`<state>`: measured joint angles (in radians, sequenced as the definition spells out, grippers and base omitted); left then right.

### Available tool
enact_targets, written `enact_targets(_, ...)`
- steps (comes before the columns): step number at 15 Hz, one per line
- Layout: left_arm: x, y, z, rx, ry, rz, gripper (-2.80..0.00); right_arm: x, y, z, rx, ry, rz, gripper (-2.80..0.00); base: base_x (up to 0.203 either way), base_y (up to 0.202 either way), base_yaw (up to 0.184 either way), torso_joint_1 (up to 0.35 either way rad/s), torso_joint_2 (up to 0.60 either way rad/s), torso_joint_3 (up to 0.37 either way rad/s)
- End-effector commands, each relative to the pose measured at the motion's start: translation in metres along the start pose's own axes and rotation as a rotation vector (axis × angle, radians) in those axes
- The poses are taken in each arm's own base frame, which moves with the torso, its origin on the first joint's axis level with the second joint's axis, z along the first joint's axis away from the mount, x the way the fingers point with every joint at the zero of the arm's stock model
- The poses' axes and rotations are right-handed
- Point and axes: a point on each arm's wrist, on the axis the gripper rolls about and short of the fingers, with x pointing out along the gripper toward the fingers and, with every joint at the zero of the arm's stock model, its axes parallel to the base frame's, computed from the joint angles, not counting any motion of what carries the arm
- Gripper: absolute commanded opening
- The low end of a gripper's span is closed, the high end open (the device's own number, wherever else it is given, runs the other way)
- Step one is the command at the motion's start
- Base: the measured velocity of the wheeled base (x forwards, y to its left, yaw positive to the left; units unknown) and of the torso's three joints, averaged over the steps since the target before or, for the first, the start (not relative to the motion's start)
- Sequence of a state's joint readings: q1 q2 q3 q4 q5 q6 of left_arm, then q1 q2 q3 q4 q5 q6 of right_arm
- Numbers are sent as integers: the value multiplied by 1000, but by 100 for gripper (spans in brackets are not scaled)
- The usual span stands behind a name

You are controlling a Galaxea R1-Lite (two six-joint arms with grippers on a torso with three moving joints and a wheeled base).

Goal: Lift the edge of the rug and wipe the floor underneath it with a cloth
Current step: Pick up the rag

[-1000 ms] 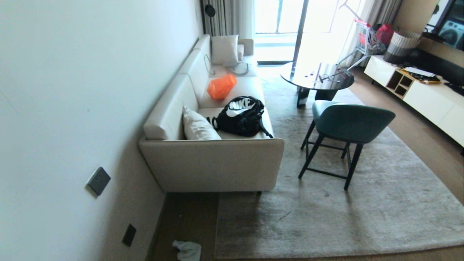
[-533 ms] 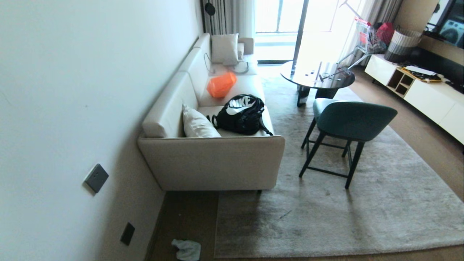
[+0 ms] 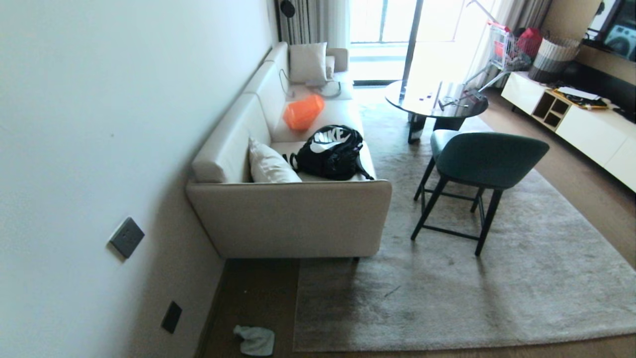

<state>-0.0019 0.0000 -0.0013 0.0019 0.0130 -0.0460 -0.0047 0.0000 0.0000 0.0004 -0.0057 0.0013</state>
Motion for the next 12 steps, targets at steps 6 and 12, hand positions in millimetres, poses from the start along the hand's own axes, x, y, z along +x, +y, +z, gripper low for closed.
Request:
enact_targets(6,0,0,0,-2,-1,1,-280,0,0,0,2,3,-2,-280,0,0,0,-129,325,192)
enact_targets(12,0,0,0,-1,-1,1,-280,0,0,0,9,1,-3,-280,0,0,0,-136,349,214)
